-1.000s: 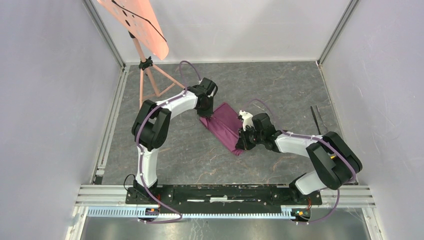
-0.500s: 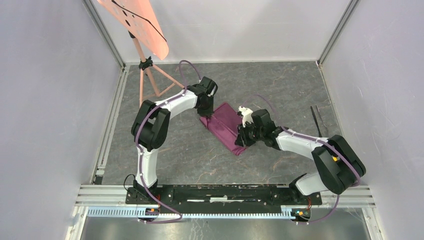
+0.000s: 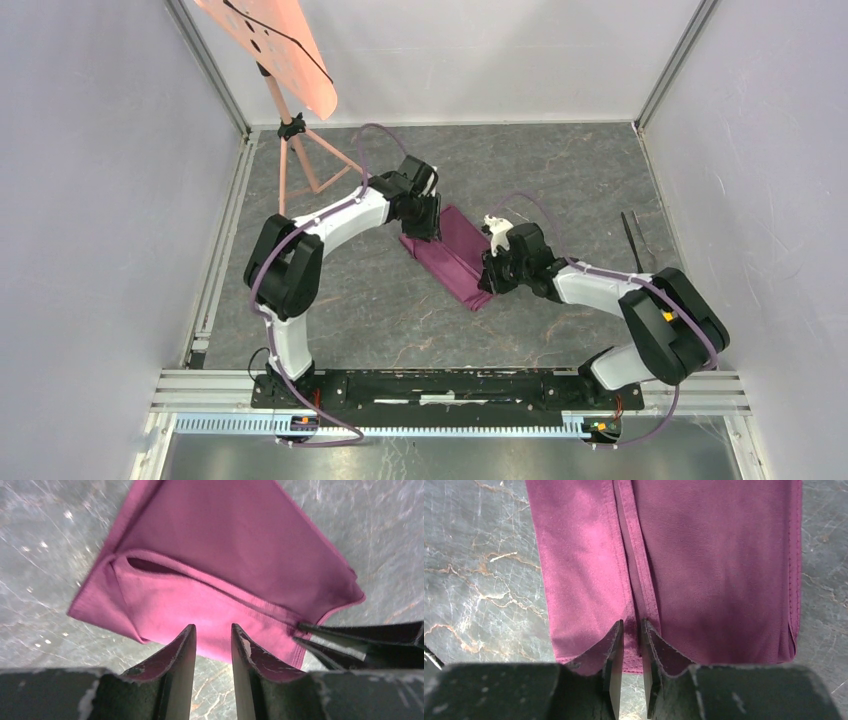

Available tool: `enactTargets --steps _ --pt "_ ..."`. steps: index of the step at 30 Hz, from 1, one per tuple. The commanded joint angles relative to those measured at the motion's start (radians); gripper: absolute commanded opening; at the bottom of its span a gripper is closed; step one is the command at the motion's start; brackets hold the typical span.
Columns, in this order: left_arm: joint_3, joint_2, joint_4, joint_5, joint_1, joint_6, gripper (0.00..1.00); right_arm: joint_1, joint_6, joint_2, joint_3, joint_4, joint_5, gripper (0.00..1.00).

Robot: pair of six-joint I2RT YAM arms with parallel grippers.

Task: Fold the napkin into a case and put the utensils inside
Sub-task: Pick up the 2/3-rectangle-folded napkin at the center of the board.

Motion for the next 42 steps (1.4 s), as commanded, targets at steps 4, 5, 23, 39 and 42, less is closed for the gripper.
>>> enactTargets --steps 4,5,23,39,42 --pt "-0.148 -0.163 0.048 0.07 -0.035 -0.056 0.4 0.042 0.109 -0.038 -0.148 0.121 -0.002 0.23" --pt "-0.173 -0.183 0.048 0.068 -0.039 -0.06 0.41 0.045 0.117 -0.054 -0.15 0.115 -0.009 0.23" --pt "-0.468 -0.664 0.018 0.084 -0.059 -0.127 0.53 0.068 0.148 0.019 -0.045 0.096 0.066 0.21" --pt "-0.587 -0.813 -0.02 0.044 -0.158 -0.243 0.7 0.138 0.226 -0.177 0.041 0.014 0.044 0.62" --pt "-0.589 -0.783 0.011 -0.048 -0.286 -0.344 0.75 -0.034 0.151 -0.308 0.016 -0.101 0.078 0.75"
